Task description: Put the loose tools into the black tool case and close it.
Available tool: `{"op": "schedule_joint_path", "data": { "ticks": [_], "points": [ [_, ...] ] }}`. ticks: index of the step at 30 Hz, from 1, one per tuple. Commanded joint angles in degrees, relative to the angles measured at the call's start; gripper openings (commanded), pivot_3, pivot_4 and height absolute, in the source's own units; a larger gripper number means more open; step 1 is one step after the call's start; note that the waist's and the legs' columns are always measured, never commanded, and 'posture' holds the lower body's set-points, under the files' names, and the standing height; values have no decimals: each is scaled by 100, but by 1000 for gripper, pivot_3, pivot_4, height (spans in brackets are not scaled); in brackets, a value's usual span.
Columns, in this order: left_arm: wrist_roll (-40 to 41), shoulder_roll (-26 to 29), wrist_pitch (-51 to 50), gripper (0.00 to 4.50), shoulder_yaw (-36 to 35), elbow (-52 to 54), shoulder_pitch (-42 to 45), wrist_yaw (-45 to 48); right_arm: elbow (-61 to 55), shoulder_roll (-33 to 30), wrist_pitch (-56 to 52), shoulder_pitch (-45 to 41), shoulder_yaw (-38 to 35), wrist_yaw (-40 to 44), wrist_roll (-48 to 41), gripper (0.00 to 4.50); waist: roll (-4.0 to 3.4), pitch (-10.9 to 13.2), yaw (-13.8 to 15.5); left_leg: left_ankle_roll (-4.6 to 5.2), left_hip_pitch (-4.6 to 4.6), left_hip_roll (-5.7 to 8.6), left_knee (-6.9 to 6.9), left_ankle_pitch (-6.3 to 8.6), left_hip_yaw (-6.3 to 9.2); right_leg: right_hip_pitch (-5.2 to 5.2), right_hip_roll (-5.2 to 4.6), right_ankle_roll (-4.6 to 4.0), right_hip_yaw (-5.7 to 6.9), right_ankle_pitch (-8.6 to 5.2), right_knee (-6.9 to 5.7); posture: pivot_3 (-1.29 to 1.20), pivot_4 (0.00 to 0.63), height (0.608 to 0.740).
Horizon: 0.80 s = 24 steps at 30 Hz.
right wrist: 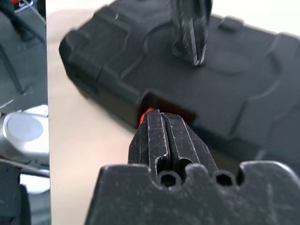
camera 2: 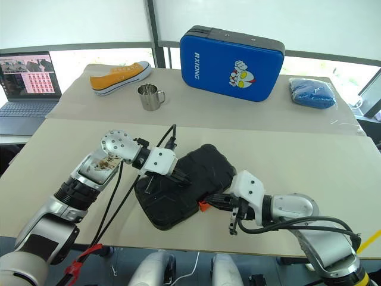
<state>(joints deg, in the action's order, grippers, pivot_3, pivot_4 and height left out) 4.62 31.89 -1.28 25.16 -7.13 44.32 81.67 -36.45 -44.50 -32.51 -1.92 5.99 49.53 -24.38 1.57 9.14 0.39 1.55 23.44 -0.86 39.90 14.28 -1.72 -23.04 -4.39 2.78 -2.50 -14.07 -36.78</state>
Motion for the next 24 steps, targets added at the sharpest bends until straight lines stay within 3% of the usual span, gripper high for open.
{"op": "schedule_joint_path", "data": {
  "ticks": [1,8,17,24],
  "points": [
    [-209,42,-17,8,72,-101,-37,-16,-55,-98,127,106,-23,20,102,0,0,0,0,0,-1,0,0,0,0,1,0,0,0,0,0,0,150,739],
    [-210,41,-23,8,63,-112,-35,-36,-23,32,160,158,-76,-100,142,0,0,0,1,0,-1,0,0,0,0,1,1,0,0,0,0,0,150,739],
    [-221,48,47,8,50,-213,3,-18,-449,-94,-36,929,-971,-41,-501,0,0,0,12,0,0,-1,0,0,0,1,0,0,0,0,1,0,150,739],
    [-238,3,118,8,83,-263,32,-16,-230,-149,194,1155,-470,-114,39,0,0,0,5,0,-4,-2,-1,0,0,2,2,0,-1,0,1,0,150,739]
  ]
}}
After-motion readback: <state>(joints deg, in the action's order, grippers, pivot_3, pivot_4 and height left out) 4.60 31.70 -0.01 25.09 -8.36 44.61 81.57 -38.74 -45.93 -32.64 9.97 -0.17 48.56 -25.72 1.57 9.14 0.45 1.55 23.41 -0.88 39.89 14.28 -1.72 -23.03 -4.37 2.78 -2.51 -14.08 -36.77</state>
